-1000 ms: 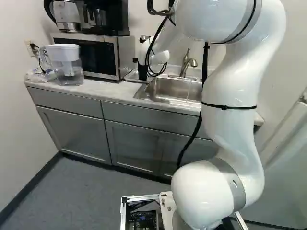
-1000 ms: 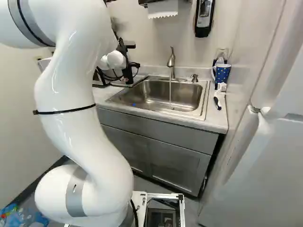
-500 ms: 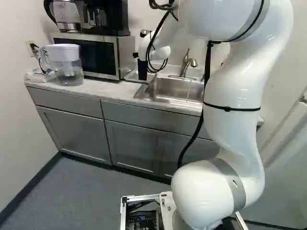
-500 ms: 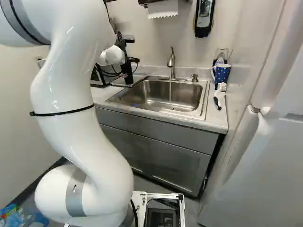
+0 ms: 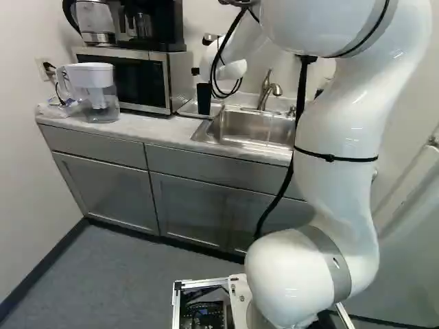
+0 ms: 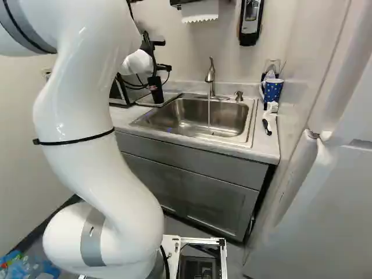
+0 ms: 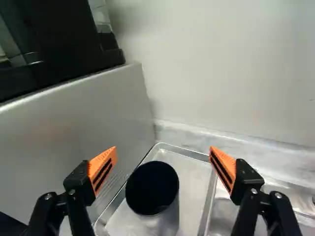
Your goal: Rinse the cup and place it in the tray
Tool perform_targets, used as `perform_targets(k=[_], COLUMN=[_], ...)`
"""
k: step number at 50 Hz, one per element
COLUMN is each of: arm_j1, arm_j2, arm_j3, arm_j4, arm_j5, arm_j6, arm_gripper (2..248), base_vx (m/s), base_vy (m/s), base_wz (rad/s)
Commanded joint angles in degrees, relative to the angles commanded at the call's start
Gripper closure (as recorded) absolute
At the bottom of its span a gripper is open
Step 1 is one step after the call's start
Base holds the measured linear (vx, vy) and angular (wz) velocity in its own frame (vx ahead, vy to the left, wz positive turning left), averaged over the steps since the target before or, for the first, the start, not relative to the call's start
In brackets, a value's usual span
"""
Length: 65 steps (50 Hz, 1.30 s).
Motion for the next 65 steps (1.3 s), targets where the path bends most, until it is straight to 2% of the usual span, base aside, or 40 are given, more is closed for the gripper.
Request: perform_targets(k=[17,40,65], arm_j1=[-1.63,-4.75,-8.47], arm_j2=[1.35,5.53,9.10], arm_j3=[-0.50,1.42,3.15], arm_j4=[-0.62,-5.88,-5.97], arm_j5=[0.00,-0.40,-0.49], arm_j6=[0.00,0.00,0.00], arm_gripper=[3,3,3], base_vx=[0.000,0.000,0.000], base_vy=[0.000,0.000,0.000], base_wz=[0.000,0.000,0.000])
